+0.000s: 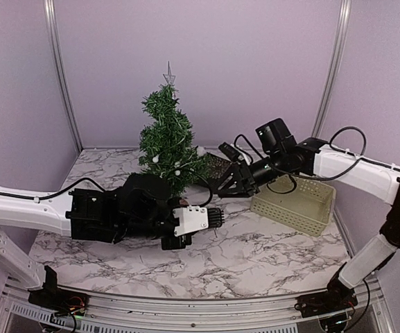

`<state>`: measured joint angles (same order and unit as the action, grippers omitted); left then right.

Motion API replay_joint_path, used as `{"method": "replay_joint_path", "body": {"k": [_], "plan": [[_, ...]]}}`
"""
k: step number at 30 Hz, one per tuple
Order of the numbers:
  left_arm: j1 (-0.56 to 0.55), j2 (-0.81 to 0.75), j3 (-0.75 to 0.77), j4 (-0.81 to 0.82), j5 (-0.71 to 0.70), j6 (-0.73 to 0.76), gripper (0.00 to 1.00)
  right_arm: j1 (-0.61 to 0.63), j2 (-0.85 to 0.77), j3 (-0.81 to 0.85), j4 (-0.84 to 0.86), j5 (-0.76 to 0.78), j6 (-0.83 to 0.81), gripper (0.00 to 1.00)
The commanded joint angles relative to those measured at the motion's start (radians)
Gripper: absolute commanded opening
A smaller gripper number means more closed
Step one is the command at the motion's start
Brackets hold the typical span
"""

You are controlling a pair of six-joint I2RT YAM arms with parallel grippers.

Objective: Decorate the small christmas tree

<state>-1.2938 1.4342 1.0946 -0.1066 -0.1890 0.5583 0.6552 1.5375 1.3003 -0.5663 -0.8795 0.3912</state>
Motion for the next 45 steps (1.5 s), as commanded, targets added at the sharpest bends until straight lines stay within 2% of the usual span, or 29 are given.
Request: {"method": "replay_joint_path", "body": {"k": [1,5,9,12,15,19,23,28,34,40,45], "plan": [[0.066,-0.041,0.024,0.028,0.024,-0.272,0.00,-0.005,-0.198,-0.036,0.136,0.151,-0.126,0.55],[0.126,-0.063,0.033,0.047,0.041,-0.436,0.00,-0.004,-0.296,-0.093,0.211,0.207,-0.179,0.50],[0.179,-0.075,0.037,0.068,0.042,-0.621,0.00,0.019,-0.344,-0.102,0.240,0.247,-0.236,0.41],[0.207,-0.088,0.034,0.090,0.095,-0.703,0.00,0.062,-0.350,-0.096,0.249,0.322,-0.282,0.39],[0.214,-0.127,-0.020,0.192,0.175,-0.706,0.00,0.079,-0.319,-0.084,0.247,0.334,-0.282,0.38],[0.217,-0.173,-0.078,0.271,0.184,-0.704,0.00,0.081,-0.312,-0.109,0.324,0.257,-0.261,0.39],[0.220,-0.162,-0.053,0.249,0.239,-0.712,0.00,0.108,-0.324,-0.115,0.341,0.233,-0.331,0.42],[0.247,-0.135,-0.028,0.254,0.300,-0.812,0.00,0.171,-0.327,-0.080,0.305,0.338,-0.484,0.50],[0.285,-0.098,0.011,0.245,0.358,-0.896,0.00,0.188,-0.314,-0.050,0.265,0.407,-0.591,0.52],[0.303,-0.078,0.023,0.249,0.389,-0.940,0.00,0.204,-0.283,-0.015,0.241,0.458,-0.644,0.52],[0.315,-0.065,0.031,0.254,0.403,-0.965,0.00,0.216,-0.240,0.037,0.214,0.460,-0.650,0.47]]}}
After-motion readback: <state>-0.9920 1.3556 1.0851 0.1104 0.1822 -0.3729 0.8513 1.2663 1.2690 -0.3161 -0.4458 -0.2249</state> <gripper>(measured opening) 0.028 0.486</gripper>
